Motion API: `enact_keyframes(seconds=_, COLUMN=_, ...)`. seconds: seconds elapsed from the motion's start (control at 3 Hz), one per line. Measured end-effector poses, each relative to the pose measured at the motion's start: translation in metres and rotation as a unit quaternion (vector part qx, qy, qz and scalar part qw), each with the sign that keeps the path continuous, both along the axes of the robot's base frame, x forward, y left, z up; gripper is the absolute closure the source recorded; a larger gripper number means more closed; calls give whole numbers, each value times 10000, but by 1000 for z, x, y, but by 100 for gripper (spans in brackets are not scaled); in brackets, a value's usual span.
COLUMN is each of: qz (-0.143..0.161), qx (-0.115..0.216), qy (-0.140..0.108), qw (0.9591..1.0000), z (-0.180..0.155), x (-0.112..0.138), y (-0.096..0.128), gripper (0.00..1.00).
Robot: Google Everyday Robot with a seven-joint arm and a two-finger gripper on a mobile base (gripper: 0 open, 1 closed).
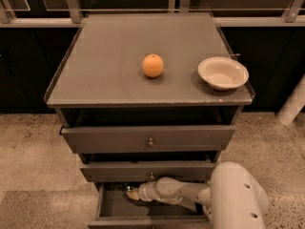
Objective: Pick green can from bottom drawer and place on counter
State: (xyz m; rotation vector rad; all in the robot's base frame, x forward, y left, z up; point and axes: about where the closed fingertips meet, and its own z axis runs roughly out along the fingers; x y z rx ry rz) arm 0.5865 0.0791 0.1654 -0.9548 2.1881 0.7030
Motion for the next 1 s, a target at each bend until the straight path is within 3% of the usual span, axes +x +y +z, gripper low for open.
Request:
enact_keyframes(seconds=0.33, qz=90, qx=66, qy=69, qw=9999, z=9, x=6, y=-24, gripper=100)
enact_keyframes(seconds=0.67, qz=90, qx=66, qy=70, qw=9999, z=9, x=6, y=-24, gripper=100)
enact_keyframes(seconds=1.0, qz=64, qx=188, qy=412, qw=9990, z=-13, x=-5, y=-19, gripper=100)
